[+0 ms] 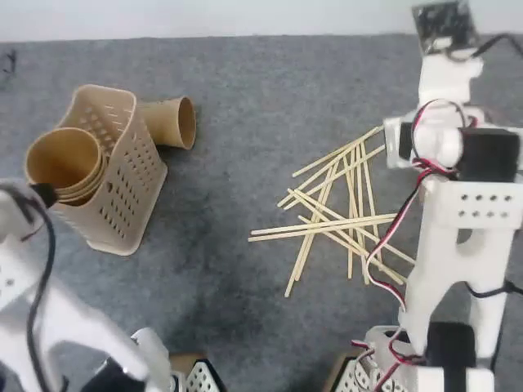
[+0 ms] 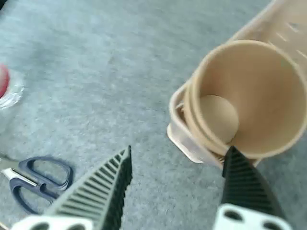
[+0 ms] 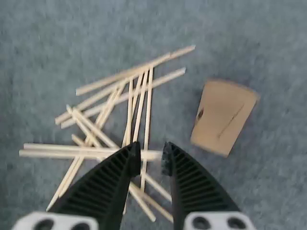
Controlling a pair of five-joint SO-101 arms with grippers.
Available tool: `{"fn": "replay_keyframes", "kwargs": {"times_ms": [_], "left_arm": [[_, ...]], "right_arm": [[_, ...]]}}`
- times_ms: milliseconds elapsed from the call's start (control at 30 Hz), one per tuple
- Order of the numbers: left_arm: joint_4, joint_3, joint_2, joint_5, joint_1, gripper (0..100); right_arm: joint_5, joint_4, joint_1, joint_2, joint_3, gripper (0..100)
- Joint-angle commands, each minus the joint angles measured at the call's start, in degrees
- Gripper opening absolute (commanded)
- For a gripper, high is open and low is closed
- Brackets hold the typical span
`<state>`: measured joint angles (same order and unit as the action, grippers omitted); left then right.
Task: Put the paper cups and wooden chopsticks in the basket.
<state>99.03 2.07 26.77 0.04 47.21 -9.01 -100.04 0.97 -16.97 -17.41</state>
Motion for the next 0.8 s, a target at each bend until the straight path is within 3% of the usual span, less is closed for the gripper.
{"fn": "replay_keyframes", "kwargs": {"times_ms": [0,267,467,767], "left_arm": [[1.58,2.15,-2.90,3.69,-2.46,30],[0.00,6.02,-4.84,9.93,-7.12,30],[0.09,10.95,-4.48,10.29,-7.12,30],[-1.49,7.16,-7.21,10.11,-7.12,30]], "right_arm": [[0.53,4.09,-0.84,-4.09,9.32,9.1],[0.53,24.13,-0.75,-11.21,38.86,8.7],[1.05,37.05,-0.31,-19.91,56.70,8.7],[5.36,51.56,5.14,-27.30,77.19,9.0]]}}
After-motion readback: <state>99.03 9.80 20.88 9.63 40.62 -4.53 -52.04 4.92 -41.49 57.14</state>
